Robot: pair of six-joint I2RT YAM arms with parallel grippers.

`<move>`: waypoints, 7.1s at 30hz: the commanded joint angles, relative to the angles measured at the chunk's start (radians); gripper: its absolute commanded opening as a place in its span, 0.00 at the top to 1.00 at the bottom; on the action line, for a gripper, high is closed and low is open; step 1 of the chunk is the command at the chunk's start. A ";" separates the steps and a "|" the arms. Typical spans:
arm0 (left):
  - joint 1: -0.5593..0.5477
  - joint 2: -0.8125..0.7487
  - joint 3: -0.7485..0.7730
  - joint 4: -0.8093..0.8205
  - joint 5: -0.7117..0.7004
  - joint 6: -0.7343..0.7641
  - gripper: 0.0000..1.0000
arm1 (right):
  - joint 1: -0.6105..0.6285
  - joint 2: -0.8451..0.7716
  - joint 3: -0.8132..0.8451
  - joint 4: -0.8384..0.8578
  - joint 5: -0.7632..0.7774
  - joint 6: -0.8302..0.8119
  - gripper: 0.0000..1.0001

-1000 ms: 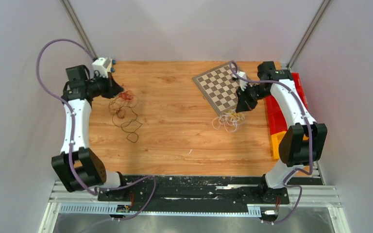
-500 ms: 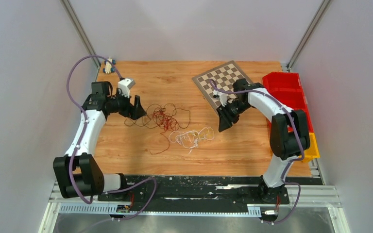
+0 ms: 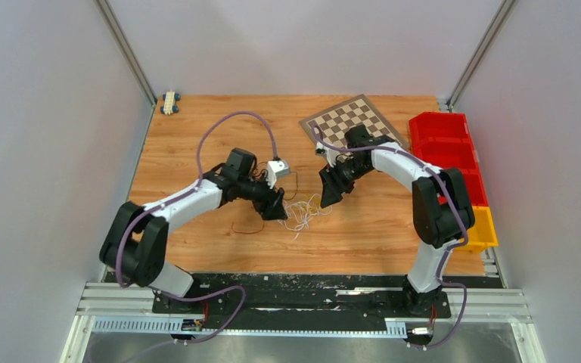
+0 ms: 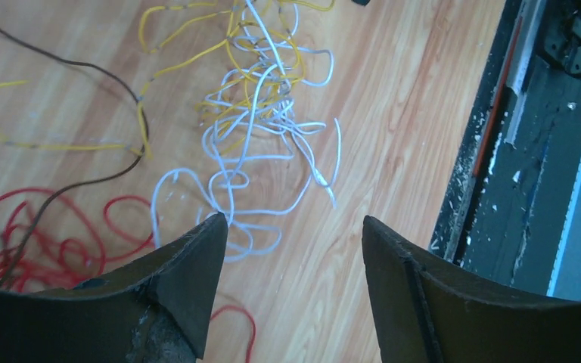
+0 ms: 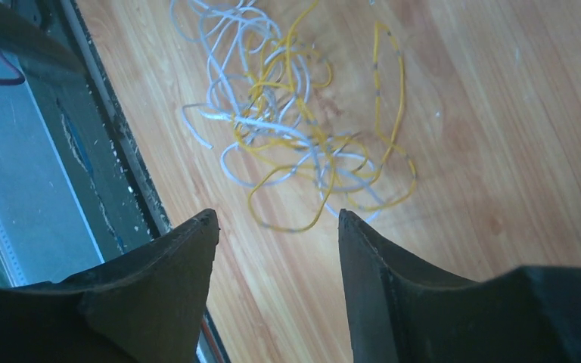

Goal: Untangle the cables

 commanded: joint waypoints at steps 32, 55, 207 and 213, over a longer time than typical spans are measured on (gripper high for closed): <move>0.771 -0.257 0.459 -0.240 -0.140 -0.047 1.00 | -0.207 -0.092 -0.292 0.218 0.569 -0.102 1.00; 0.960 -0.053 0.939 -0.006 0.243 -0.427 1.00 | -0.230 -0.205 -0.068 -0.087 0.060 -0.187 0.18; -0.085 0.420 0.231 0.418 0.114 -0.502 0.91 | -0.073 0.000 -0.263 0.424 0.198 0.189 1.00; 0.009 0.209 0.149 0.330 0.135 -0.502 1.00 | -0.126 -0.080 -0.299 0.407 0.380 0.159 1.00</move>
